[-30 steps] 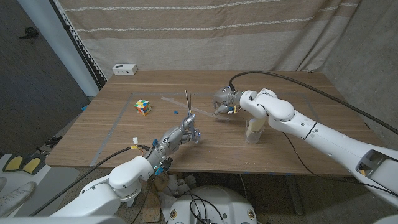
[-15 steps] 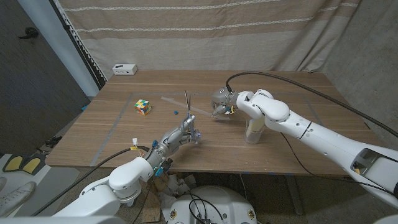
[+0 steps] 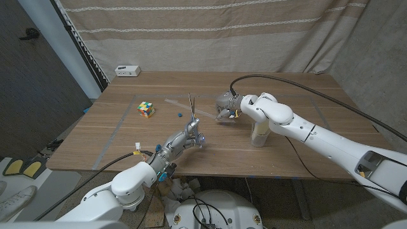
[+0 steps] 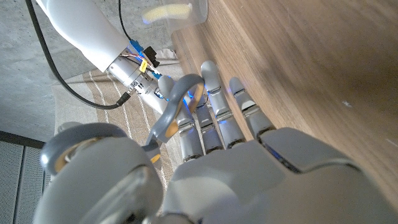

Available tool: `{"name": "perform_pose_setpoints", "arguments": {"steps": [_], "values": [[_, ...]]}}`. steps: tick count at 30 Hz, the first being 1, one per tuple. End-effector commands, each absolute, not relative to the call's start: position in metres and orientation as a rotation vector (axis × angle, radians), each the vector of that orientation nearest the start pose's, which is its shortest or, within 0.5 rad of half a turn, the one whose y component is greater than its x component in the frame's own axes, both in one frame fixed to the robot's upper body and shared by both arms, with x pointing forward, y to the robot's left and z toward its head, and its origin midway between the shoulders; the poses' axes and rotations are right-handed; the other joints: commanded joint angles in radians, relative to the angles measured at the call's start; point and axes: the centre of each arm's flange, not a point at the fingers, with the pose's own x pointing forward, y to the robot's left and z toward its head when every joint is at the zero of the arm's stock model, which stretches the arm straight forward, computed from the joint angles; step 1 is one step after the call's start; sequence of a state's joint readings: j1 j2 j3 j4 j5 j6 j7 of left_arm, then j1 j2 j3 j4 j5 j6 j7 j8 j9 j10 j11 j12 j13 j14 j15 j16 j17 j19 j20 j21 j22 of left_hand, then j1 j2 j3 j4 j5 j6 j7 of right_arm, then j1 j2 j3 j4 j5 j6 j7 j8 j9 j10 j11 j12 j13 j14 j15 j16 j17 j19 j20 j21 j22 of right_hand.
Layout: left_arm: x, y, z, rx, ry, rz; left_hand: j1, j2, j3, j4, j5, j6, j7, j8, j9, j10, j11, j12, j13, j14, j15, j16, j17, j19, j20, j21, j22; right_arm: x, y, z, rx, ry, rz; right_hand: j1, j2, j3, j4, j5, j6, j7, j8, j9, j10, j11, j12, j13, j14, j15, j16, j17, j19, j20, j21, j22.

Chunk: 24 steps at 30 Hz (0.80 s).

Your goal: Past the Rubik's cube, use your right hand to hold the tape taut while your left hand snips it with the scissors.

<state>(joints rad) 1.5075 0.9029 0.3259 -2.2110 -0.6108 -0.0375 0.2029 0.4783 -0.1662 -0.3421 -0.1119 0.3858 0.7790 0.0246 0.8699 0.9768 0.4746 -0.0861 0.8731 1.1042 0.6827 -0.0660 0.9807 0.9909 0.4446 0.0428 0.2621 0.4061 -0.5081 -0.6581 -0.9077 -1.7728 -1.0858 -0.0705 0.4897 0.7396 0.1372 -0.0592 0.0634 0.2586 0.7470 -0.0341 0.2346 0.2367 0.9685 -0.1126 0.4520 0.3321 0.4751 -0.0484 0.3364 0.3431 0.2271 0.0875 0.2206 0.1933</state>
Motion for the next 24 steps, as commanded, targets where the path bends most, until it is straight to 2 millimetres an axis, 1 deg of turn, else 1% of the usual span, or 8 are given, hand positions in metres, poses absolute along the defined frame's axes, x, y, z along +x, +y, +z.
{"name": "perform_pose_setpoints", "arguments": {"steps": [1, 6, 13, 15, 18, 21, 23, 24], "values": [[0.443, 0.1926, -0.1376, 0.145, -0.359, -0.46, 0.004, 0.005, -0.002, 0.005, 0.008, 0.003, -0.002, 0.003, 0.004, 0.049, -0.04, 0.7, 0.135, -0.005, -0.068, 0.008, 0.003, 0.006, -0.001, -0.005, 0.005, 0.6012, -0.0779, 0.0098, -2.141, -0.622, 0.238, -0.005, 0.005, 0.003, -0.007, 0.0, 0.026, 0.003, 0.013, 0.001, 0.029, -0.007, 0.01, 0.001, 0.008, -0.153, -0.001, -0.001, 0.003, -0.006, 0.005, 0.002], [0.4427, 0.1928, -0.1378, 0.144, -0.36, -0.463, 0.003, 0.005, -0.002, 0.005, 0.008, 0.003, 0.0, 0.002, 0.003, 0.05, -0.041, 0.7, 0.135, -0.005, -0.069, 0.008, 0.002, 0.005, 0.0, -0.006, 0.006, 0.6027, -0.0777, 0.0082, -2.144, -0.62, 0.239, -0.002, 0.008, 0.005, -0.012, 0.0, 0.036, 0.001, 0.016, 0.0, 0.038, -0.016, 0.013, 0.001, 0.016, -0.154, 0.001, -0.002, 0.007, -0.01, 0.006, 0.002], [0.4425, 0.1931, -0.1379, 0.146, -0.36, -0.462, 0.003, 0.005, -0.002, 0.005, 0.008, 0.002, -0.002, 0.002, 0.002, 0.05, -0.04, 0.7, 0.135, -0.003, -0.068, 0.007, -0.002, 0.006, 0.0, -0.006, 0.006, 0.6051, -0.0785, 0.0078, -2.154, -0.612, 0.234, -0.001, 0.01, 0.007, -0.017, 0.0, 0.041, -0.001, 0.016, -0.002, 0.044, -0.015, 0.016, 0.002, 0.019, -0.154, 0.001, -0.005, 0.009, -0.013, 0.007, 0.002], [0.4425, 0.1931, -0.1378, 0.145, -0.36, -0.463, 0.003, 0.005, -0.002, 0.006, 0.008, 0.003, 0.0, 0.001, 0.0, 0.05, -0.041, 0.7, 0.135, -0.004, -0.068, 0.008, 0.001, 0.006, -0.001, -0.006, 0.006, 0.6058, -0.0789, 0.0073, -2.159, -0.608, 0.234, 0.0, 0.012, 0.009, -0.02, 0.0, 0.057, -0.016, 0.022, -0.003, 0.043, -0.016, 0.018, 0.006, 0.017, -0.155, -0.001, -0.006, 0.009, -0.013, 0.007, 0.003], [0.4426, 0.1931, -0.1378, 0.145, -0.36, -0.463, 0.003, 0.005, -0.002, 0.006, 0.008, 0.001, -0.002, 0.003, 0.005, 0.05, -0.041, 0.7, 0.135, -0.004, -0.069, 0.009, 0.002, 0.006, -0.001, -0.006, 0.006, 0.6075, -0.0802, 0.0064, -2.164, -0.601, 0.235, 0.0, 0.015, 0.011, -0.022, 0.0, 0.066, -0.022, 0.024, -0.004, 0.044, -0.019, 0.02, 0.009, 0.016, -0.156, -0.002, -0.007, 0.007, -0.016, 0.006, 0.003], [0.4426, 0.1929, -0.1377, 0.146, -0.36, -0.464, 0.003, 0.005, -0.002, 0.006, 0.008, 0.004, -0.002, 0.001, 0.0, 0.05, -0.043, 0.7, 0.135, -0.003, -0.069, 0.008, -0.001, 0.006, 0.0, -0.007, 0.006, 0.6087, -0.0813, 0.0056, -2.168, -0.593, 0.239, 0.003, 0.02, 0.015, -0.027, 0.0, 0.084, -0.045, 0.03, -0.005, 0.038, -0.017, 0.02, 0.015, 0.013, -0.157, -0.004, -0.008, 0.004, -0.017, 0.005, 0.003], [0.4428, 0.1926, -0.1377, 0.145, -0.36, -0.463, 0.003, 0.005, -0.002, 0.006, 0.008, 0.004, -0.002, 0.001, 0.0, 0.049, -0.041, 0.7, 0.135, -0.004, -0.067, 0.01, 0.002, 0.006, -0.001, -0.007, 0.006, 0.6092, -0.0818, 0.0052, -2.169, -0.592, 0.241, 0.008, 0.027, 0.021, -0.033, -0.001, 0.121, -0.067, 0.042, -0.008, 0.03, -0.014, 0.022, 0.023, 0.009, -0.157, -0.006, -0.009, 0.001, -0.016, 0.003, 0.004], [0.4428, 0.1924, -0.1375, 0.146, -0.36, -0.466, 0.003, 0.005, -0.002, 0.006, 0.008, 0.004, -0.002, 0.002, 0.0, 0.049, -0.04, 0.7, 0.135, -0.004, -0.066, 0.01, 0.002, 0.007, -0.001, -0.007, 0.006, 0.6094, -0.082, 0.005, -2.171, -0.588, 0.243, 0.009, 0.027, 0.022, -0.034, -0.001, 0.124, -0.068, 0.042, -0.008, 0.03, -0.012, 0.023, 0.024, 0.009, -0.157, -0.006, -0.009, 0.0, -0.015, 0.003, 0.004]]}}
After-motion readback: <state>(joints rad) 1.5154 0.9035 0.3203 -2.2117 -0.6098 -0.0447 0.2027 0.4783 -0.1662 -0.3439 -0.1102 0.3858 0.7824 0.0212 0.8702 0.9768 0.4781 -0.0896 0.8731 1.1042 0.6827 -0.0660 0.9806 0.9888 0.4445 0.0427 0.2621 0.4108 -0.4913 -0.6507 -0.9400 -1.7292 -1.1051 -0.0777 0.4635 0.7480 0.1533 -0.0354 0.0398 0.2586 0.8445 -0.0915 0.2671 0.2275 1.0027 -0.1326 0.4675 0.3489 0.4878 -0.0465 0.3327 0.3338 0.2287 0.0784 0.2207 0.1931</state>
